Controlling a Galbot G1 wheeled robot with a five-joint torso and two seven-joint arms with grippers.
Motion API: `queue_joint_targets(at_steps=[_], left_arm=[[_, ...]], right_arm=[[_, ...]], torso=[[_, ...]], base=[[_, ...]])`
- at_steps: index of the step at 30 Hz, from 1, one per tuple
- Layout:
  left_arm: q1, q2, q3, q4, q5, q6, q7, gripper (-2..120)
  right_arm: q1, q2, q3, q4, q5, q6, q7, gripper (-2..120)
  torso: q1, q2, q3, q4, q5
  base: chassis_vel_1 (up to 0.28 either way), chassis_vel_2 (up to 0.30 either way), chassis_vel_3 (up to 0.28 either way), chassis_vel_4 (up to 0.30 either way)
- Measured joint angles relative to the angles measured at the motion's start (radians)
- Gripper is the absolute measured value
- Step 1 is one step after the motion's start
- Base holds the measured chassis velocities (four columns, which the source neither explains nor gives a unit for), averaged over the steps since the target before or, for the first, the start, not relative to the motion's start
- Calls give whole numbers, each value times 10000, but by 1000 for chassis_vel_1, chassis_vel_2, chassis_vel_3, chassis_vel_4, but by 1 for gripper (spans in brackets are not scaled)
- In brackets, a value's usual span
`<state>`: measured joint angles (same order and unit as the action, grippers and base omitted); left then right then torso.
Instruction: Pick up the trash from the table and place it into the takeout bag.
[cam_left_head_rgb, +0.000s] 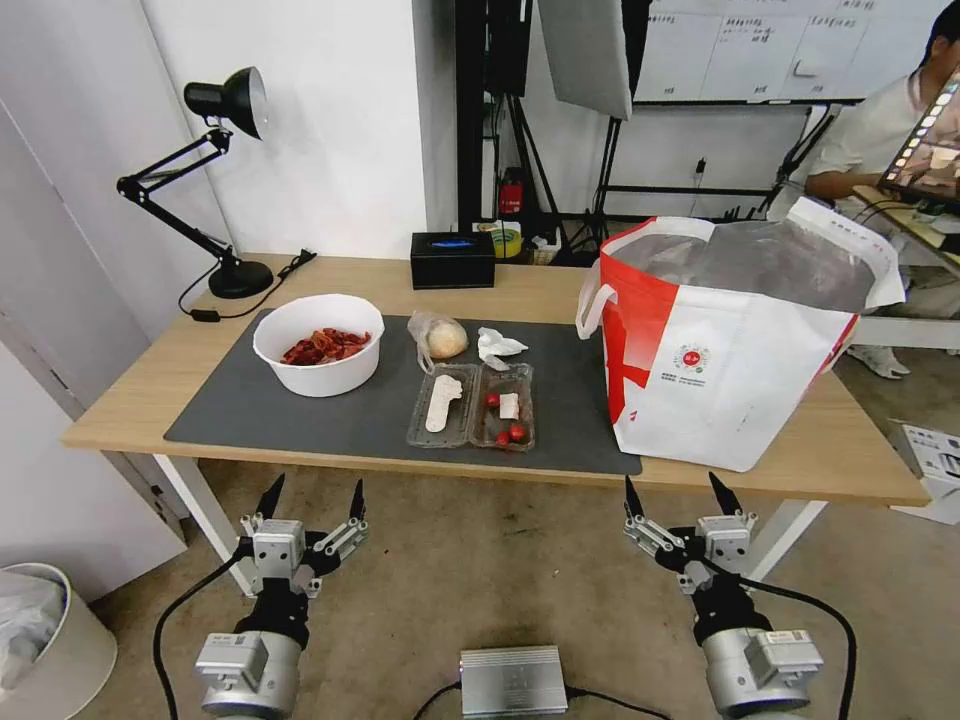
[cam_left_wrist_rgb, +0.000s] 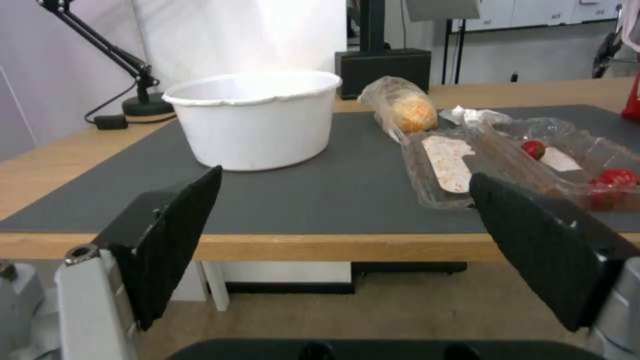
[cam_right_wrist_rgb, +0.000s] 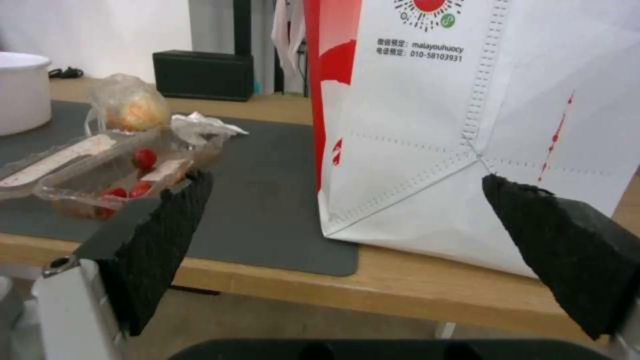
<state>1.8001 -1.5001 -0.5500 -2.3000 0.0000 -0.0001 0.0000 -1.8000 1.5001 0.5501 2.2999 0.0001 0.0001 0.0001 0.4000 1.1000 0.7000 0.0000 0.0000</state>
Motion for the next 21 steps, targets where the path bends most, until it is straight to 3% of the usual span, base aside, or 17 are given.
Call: queue_joint_targets(at_steps=[21], left_arm=[[0,0,0,0,0,0,0,100]], right_arm=[[0,0,0,1,0,0,0,100]], torso=[[0,0,0,0,0]], base=[[0,0,0,0]])
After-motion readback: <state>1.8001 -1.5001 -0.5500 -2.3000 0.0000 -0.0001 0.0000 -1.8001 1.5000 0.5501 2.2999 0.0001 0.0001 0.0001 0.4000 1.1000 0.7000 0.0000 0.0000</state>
